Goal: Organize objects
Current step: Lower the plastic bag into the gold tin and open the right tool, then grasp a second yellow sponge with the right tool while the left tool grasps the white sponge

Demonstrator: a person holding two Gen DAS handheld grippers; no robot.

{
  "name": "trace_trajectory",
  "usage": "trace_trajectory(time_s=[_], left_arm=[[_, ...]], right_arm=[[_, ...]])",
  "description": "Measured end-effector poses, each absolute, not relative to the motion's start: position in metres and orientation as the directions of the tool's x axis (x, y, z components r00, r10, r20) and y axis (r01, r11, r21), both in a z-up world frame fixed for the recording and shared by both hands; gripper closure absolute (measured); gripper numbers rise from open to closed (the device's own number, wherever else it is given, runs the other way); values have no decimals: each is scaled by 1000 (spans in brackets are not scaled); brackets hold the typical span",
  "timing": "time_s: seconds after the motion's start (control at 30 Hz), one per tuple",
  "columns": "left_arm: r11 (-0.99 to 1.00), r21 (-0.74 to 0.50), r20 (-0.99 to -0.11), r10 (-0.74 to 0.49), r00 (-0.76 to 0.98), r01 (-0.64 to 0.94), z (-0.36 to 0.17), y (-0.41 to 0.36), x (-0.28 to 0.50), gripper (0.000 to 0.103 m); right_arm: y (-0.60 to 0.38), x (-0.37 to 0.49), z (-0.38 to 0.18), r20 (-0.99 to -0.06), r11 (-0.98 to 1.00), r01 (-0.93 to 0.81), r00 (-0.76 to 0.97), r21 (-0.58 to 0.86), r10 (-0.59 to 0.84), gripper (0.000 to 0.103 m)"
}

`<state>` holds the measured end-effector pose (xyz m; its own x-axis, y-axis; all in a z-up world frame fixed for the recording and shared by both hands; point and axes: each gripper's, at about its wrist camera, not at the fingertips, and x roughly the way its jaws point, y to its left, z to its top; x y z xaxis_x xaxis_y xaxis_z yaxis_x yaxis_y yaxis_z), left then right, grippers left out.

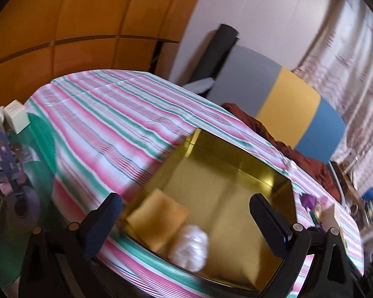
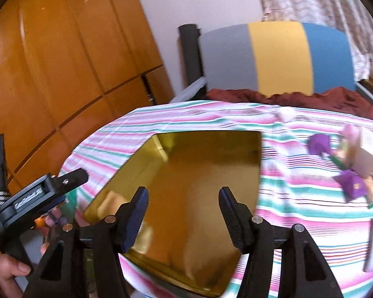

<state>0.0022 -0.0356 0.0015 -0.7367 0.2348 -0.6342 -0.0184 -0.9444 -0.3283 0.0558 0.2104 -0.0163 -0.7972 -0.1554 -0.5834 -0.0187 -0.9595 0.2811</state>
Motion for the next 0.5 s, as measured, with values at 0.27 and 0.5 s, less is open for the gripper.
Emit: trace_trajectory(time_s=[0.27,0.5], left_arm=[[-933,-318,-645,344,-682,-170,4,18,17,0],[-895,-304,-649,446,-617,-326,9,77,34,0]], right_arm=[[274,93,-30,-620,-953,-193,-785,232,8,43],[344,142,-40,-645,-906,-381,-743,183,182,43]])
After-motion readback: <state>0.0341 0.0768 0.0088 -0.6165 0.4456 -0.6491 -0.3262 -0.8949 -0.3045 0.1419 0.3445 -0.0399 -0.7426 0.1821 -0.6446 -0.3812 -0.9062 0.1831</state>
